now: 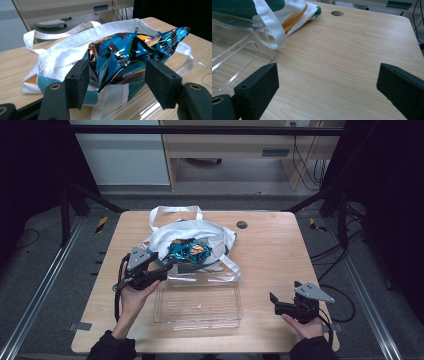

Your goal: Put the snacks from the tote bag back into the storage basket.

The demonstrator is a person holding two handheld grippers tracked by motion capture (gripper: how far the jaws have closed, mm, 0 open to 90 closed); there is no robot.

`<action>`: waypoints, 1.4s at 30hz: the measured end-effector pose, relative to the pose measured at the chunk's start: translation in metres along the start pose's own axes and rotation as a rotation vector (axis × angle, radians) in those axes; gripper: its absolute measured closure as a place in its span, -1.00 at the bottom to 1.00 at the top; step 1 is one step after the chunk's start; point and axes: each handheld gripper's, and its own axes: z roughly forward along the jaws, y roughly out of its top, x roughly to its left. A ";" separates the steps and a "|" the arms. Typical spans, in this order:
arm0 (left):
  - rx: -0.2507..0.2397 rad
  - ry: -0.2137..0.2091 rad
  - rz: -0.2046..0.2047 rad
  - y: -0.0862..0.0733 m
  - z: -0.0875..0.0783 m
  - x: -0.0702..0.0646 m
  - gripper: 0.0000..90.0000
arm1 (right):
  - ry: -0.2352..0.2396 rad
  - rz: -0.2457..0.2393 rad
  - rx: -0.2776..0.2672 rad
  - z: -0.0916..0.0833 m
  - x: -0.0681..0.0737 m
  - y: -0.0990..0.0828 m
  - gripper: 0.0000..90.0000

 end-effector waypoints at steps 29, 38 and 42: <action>0.036 0.027 0.027 -0.005 0.025 0.001 0.39 | -0.001 0.004 0.017 0.003 -0.001 -0.001 -0.90; 0.037 0.013 -0.018 -0.004 0.026 0.005 0.74 | -0.001 0.004 0.019 0.004 -0.001 -0.001 -0.90; 0.044 0.011 -0.031 -0.004 0.025 0.004 0.86 | 0.000 0.001 0.020 0.004 0.000 -0.001 -0.90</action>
